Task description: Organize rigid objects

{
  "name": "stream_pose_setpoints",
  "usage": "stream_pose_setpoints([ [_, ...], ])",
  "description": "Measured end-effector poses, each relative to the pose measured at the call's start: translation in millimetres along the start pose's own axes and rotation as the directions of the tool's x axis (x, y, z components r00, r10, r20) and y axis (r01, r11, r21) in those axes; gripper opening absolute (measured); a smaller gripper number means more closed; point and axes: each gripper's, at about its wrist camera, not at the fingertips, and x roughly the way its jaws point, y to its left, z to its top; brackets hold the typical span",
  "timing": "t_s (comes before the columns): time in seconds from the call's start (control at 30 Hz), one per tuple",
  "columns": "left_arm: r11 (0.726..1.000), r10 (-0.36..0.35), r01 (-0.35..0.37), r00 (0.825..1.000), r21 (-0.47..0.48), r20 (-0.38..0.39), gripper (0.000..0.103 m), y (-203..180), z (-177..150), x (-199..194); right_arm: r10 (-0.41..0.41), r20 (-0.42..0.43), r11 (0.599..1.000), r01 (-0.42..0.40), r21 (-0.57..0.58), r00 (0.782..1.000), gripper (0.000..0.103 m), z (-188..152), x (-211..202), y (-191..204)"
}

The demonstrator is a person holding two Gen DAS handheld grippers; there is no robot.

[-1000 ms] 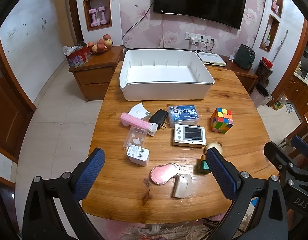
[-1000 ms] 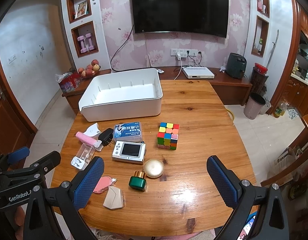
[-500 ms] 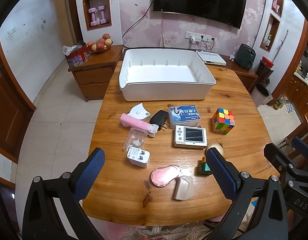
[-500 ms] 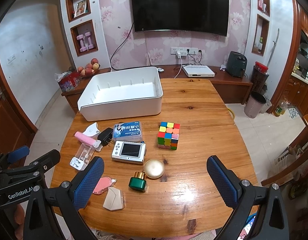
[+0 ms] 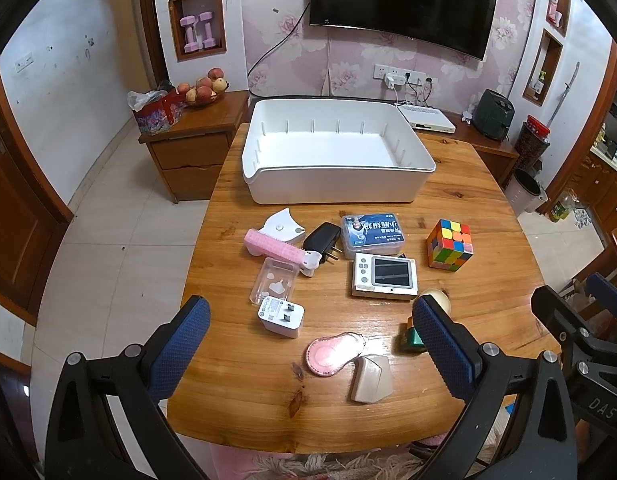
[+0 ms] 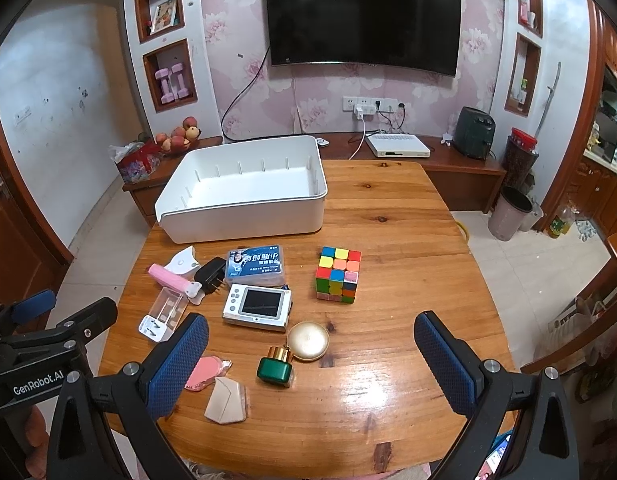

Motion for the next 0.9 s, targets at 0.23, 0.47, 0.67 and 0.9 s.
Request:
stream_pose_setpoints([
  [0.23, 1.000, 0.014, -0.014, 1.000, 0.000, 0.014, 0.101, 6, 3, -2, -0.032, 0.032, 0.999, 0.032, -0.007, 0.999, 0.103, 6, -1, 1],
  [0.47, 1.000, 0.023, -0.023, 1.000, -0.010, 0.019, 0.101, 11, 5, -3, -0.031, 0.051, 0.999, 0.032, -0.012, 0.998, 0.103, 12, -3, 0],
  [0.67, 0.999, 0.035, -0.035, 0.999, -0.014, 0.016, 0.101, 15, 7, -1, -0.026, 0.050, 0.999, 0.027, -0.026, 0.998, 0.103, 14, -2, 4],
  [0.9, 0.999, 0.046, -0.046, 0.999, -0.022, 0.008, 0.101, 21, 9, 3, -0.029, 0.049, 0.999, 0.030, -0.033, 0.998, 0.103, 14, 0, 6],
])
